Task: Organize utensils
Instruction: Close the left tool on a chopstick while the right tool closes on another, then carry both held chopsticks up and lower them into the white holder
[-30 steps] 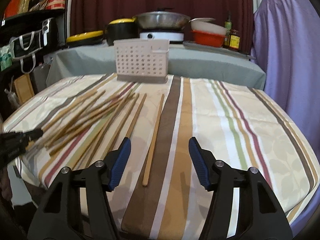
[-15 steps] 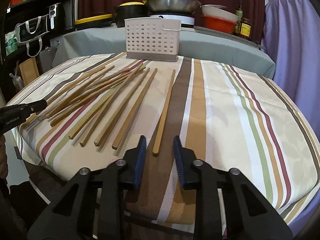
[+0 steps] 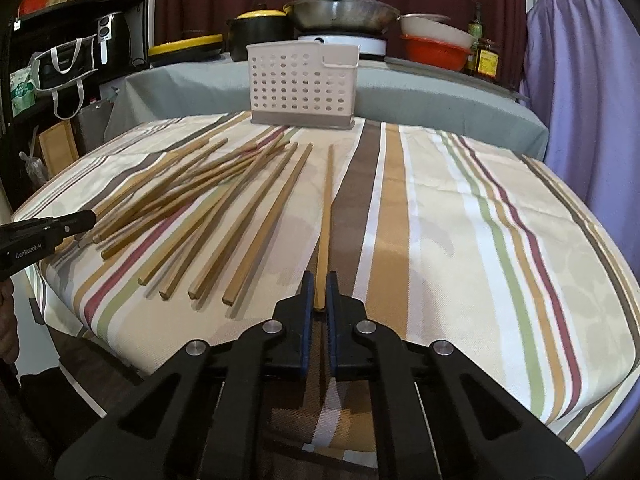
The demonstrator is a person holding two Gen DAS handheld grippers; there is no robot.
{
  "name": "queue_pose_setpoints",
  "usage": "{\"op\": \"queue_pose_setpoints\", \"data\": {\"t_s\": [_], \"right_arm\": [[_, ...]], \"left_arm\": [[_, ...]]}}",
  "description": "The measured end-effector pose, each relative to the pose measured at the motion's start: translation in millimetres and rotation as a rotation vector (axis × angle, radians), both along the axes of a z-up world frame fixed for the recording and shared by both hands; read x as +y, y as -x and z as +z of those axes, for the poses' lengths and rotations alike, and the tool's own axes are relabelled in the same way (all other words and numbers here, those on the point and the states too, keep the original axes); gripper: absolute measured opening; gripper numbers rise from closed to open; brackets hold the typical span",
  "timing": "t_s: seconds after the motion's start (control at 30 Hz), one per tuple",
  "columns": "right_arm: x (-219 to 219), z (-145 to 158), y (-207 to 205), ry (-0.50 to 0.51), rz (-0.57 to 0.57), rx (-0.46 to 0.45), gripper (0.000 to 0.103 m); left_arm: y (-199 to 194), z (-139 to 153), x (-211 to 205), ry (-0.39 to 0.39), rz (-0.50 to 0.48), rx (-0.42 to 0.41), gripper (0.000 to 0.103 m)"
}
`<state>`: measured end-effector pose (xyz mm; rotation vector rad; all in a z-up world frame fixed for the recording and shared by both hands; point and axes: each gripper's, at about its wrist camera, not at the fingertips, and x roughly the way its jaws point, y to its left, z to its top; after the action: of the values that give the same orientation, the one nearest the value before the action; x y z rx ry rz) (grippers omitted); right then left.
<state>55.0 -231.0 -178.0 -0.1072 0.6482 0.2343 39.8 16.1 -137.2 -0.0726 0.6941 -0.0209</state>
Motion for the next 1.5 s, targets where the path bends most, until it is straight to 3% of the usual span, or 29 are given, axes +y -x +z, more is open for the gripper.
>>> {"op": "queue_pose_setpoints", "data": {"t_s": [0.47,0.93,1.17,1.5], "right_arm": [[-7.0,56.3,9.7,-0.013,-0.016,-0.172,0.006],[-19.0,135.5,6.2,-0.063,-0.028,-0.360,0.006],[-19.7,158.3,-7.6,-0.073,-0.014,-0.405,0.006],[-18.5,172.2,-42.3,-0.087,-0.007,-0.403,0.006]], "left_arm": [[9.5,42.3,1.8,-0.035,0.011,-0.156,0.007],[12.9,125.1,17.7,-0.043,0.042,-0.356,0.007],[8.1,152.9,22.2,-0.028,0.028,-0.406,0.007],[-13.1,170.5,21.7,-0.039,0.010,-0.436,0.007]]}}
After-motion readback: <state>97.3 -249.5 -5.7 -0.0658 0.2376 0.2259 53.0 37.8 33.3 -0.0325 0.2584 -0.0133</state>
